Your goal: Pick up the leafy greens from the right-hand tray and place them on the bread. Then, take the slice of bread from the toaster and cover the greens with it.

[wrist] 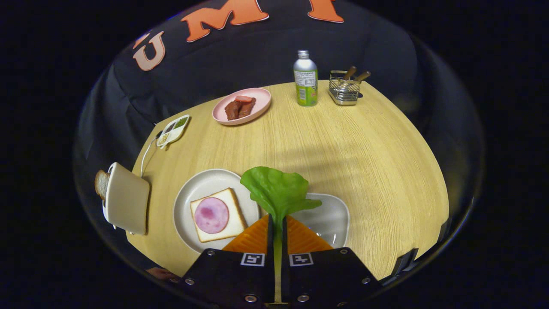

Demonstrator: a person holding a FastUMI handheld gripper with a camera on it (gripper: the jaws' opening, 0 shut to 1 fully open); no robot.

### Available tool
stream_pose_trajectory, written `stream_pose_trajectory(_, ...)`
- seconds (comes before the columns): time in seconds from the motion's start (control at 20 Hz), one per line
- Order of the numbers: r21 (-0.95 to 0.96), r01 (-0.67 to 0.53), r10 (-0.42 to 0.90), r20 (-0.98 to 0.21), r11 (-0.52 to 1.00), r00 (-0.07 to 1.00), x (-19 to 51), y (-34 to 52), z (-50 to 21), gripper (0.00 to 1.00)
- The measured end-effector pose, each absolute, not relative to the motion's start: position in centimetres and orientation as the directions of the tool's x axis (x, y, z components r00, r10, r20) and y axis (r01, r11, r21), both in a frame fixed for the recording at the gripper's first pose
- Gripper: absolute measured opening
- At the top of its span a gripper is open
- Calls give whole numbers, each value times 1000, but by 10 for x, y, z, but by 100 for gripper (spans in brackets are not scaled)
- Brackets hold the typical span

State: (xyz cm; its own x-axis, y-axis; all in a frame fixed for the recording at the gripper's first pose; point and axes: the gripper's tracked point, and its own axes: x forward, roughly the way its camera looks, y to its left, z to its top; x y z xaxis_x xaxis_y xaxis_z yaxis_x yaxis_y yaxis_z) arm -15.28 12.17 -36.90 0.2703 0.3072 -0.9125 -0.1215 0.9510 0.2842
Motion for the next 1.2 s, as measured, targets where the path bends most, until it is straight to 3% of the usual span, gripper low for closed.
stream_pose_trajectory(0.45, 317, -312, 390, -896, 896, 210, -164, 204, -370, 7)
stream_pose_trajectory(0.9, 342, -353, 409, -903, 871, 135, -172, 234, -393, 8)
stream_pose_trajectory(1.0, 336, -358, 405, -904, 871, 135, -171, 234, -395, 14)
stream_pose_trajectory(1.2, 321, -388, 407, -899, 864, 163, -169, 235, -392, 38)
